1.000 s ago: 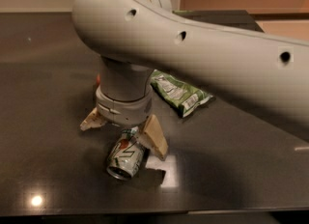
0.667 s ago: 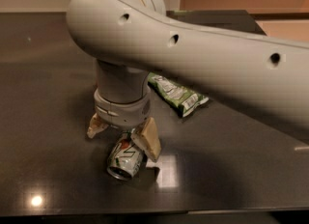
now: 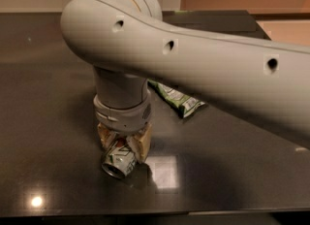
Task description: Place 7up can upright
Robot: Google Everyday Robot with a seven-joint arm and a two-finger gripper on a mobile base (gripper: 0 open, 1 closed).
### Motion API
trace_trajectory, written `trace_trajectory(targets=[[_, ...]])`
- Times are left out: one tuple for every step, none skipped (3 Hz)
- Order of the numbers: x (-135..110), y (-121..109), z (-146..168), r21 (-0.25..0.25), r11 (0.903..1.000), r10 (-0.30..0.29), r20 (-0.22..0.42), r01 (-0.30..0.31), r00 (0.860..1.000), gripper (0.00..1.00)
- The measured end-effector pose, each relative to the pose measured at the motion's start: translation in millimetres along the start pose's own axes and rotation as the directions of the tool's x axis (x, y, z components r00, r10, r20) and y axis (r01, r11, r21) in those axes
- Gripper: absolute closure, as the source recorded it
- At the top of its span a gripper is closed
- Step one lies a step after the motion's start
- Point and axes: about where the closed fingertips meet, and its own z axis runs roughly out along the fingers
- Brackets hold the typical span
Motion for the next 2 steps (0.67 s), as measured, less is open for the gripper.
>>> trace_trajectory(targets=[[2.0, 1.2, -13.7, 0.004, 0.9999, 0.016, 0.037, -0.016, 0.999, 0.88], [9.7, 3.0, -39.4, 0.032, 0.9962, 0.074, 0.174, -0.080, 0.982, 1.00]])
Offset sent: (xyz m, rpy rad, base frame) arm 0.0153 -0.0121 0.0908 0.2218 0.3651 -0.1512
